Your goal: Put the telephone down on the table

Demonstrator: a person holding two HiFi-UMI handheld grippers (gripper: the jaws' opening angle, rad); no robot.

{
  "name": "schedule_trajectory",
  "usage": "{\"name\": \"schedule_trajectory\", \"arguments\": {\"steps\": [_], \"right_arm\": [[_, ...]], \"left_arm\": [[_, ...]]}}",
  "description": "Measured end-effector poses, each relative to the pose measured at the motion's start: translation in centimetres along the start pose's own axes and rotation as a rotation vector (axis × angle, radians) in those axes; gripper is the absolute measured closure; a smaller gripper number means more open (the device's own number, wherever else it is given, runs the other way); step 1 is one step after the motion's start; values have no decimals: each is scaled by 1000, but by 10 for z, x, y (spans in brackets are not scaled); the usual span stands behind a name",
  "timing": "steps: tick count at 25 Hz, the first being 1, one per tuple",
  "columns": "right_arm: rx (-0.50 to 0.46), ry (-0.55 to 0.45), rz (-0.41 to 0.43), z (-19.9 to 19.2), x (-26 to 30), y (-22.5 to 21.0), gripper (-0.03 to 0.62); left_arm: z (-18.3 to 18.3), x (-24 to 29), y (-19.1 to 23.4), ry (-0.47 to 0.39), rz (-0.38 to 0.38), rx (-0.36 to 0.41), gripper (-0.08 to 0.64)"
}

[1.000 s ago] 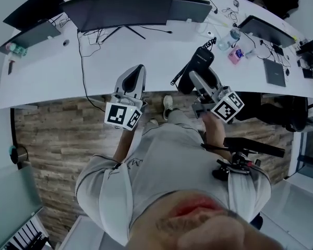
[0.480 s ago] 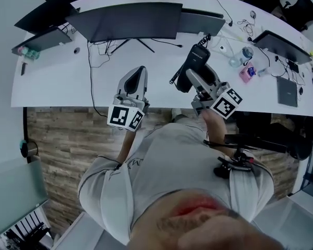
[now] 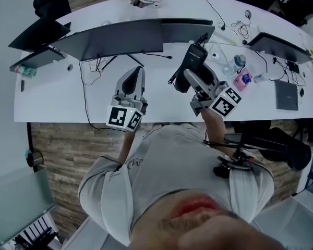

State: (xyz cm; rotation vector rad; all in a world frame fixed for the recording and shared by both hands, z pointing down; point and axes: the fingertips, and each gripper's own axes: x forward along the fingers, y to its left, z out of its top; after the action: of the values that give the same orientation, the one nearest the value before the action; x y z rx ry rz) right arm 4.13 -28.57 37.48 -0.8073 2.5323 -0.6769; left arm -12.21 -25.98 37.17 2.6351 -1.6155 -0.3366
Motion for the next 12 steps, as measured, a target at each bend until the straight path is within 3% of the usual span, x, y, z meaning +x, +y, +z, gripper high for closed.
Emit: {"name": "schedule_trajectory", "arguments": {"steps": [5, 12], "right_arm": [[13, 1, 11, 22, 5, -36, 293], [14, -14, -7, 31, 5, -61, 293]], "left_arm": [[-7, 44, -12, 17, -9, -1, 551], [-26, 52, -11, 68, -14, -10, 551]]}}
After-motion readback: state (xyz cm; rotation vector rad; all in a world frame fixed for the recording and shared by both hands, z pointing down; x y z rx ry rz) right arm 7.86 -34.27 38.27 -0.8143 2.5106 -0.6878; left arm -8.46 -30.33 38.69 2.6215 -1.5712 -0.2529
